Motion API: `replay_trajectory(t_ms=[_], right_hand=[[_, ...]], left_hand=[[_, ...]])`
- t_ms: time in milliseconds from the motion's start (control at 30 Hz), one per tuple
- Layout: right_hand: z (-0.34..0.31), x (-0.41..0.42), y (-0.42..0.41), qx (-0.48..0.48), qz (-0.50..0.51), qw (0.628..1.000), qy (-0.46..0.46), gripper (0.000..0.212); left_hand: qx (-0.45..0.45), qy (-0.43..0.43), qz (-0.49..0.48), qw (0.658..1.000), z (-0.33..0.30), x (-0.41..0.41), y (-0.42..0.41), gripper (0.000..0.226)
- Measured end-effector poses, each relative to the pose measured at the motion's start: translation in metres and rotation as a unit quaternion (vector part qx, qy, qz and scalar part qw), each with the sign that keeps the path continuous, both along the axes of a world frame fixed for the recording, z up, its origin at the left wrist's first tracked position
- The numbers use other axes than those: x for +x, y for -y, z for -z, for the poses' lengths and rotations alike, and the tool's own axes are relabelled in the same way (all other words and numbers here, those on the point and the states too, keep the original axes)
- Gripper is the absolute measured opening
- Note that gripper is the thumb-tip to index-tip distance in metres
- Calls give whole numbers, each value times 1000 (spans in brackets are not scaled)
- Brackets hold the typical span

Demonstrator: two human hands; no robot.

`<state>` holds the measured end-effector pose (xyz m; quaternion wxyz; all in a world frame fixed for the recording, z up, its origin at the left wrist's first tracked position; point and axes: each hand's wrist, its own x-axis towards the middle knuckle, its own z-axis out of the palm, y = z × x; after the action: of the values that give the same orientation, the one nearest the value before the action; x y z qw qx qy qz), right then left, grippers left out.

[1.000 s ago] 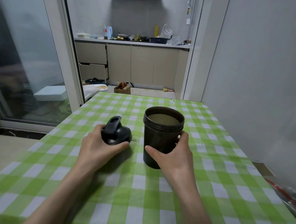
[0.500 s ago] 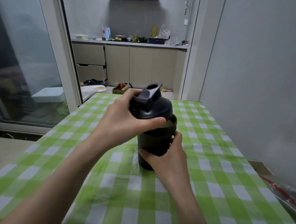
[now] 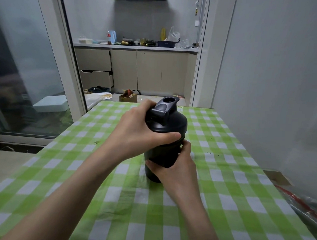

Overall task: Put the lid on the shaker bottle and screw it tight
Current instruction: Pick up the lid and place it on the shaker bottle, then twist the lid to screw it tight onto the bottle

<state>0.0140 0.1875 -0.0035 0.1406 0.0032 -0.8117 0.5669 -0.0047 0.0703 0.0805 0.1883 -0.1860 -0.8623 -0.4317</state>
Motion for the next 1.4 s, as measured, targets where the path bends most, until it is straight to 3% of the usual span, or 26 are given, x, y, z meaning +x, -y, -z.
replay_trajectory(t_ms=[267,467,600,733,867,1033,1267,1400], right_hand=[[0,0,0,-1,-2,1000,5,80],[0,1,0,-4,-7,1000,4,76],[1,2,0,-8,-9,1000,6,74],[0,2,0,-10,-7,1000,8,74],[0,3,1,-8,-6,1000,13,72],[-1,3,0,-5,-7,1000,18,68],[3,2,1,0,-6,1000,6,74],[3,2,2,17,-2,1000,-4,80]], left_hand=[[-7,-15,-6,1000,3,1,1,59],[0,32,56,998,-2,-4,9,51],[57,72,96,991,6,-5,16,69],[177,78,82,978,28,1,14,88],[265,46,40,962,48,8,-5,85],[311,26,5,950,55,5,-19,85],[375,51,95,921,64,-5,-3,67],[360,53,121,924,65,-10,-2,38]])
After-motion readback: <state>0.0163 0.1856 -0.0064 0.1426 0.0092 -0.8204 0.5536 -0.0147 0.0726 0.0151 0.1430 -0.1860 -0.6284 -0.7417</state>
